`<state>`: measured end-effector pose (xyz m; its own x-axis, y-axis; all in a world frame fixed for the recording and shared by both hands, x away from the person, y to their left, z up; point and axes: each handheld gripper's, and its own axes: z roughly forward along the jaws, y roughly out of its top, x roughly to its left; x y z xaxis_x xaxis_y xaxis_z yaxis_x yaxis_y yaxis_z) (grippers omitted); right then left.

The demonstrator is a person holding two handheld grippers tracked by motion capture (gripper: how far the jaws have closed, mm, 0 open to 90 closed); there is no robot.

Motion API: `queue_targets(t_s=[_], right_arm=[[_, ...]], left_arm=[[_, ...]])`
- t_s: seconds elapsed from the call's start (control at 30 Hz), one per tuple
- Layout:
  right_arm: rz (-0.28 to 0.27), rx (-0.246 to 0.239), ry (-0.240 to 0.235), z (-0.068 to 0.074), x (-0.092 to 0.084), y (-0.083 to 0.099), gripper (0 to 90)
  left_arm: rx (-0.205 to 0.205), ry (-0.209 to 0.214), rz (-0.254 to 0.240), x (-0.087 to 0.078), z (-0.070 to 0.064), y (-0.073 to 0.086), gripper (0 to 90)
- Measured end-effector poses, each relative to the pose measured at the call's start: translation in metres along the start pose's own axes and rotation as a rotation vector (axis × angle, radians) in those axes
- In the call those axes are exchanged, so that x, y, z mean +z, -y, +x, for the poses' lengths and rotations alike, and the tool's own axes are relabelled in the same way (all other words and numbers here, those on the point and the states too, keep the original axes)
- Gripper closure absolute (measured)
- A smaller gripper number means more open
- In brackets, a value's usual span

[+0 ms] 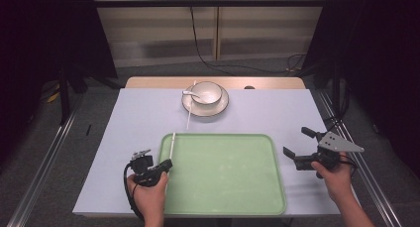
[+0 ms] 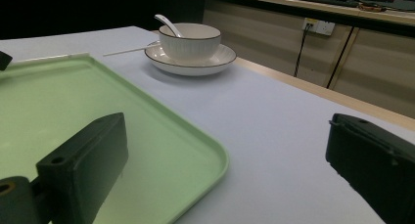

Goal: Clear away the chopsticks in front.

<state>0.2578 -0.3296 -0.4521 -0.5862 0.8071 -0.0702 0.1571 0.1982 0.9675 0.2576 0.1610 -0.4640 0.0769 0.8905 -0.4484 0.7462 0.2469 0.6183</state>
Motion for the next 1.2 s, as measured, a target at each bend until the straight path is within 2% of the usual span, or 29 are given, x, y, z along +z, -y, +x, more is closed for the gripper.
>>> queue_targets(t_s=[0.07, 0.1, 0.17, 0.27, 0.43, 0.7, 1.2], right_arm=[[0.0, 0.0, 0.001, 0.0, 0.0, 0.0, 1.6], [0.002, 0.003, 0.001, 0.0, 0.0, 0.0, 1.6], [-0.001, 0.007, 0.004, 0.0, 0.0, 0.0, 1.6], [-0.002, 0.013, 0.002, 0.0, 0.0, 0.0, 1.6], [-0.008, 0.0, -0.003, 0.0, 0.0, 0.0, 1.6], [-0.017, 0.005, -0.01, 0.001, 0.0, 0.0, 1.5], [-0.01, 0.002, -0.009, 0.001, 0.0, 0.0, 1.6]], left_arm=[[-0.006, 0.003, 0.008, 0.0, 0.0, 0.0, 85.6], [0.003, 0.0, 0.01, 0.001, 0.001, 0.0, 85.5], [-0.011, -0.011, 0.009, 0.002, 0.0, 0.001, 85.6], [-0.006, -0.004, 0.017, 0.004, 0.002, 0.001, 85.5], [-0.013, -0.009, 0.026, 0.007, 0.002, 0.002, 85.5], [-0.011, -0.019, 0.044, 0.009, 0.002, 0.002, 85.5], [-0.019, -0.027, 0.038, 0.012, -0.001, 0.004, 85.3]])
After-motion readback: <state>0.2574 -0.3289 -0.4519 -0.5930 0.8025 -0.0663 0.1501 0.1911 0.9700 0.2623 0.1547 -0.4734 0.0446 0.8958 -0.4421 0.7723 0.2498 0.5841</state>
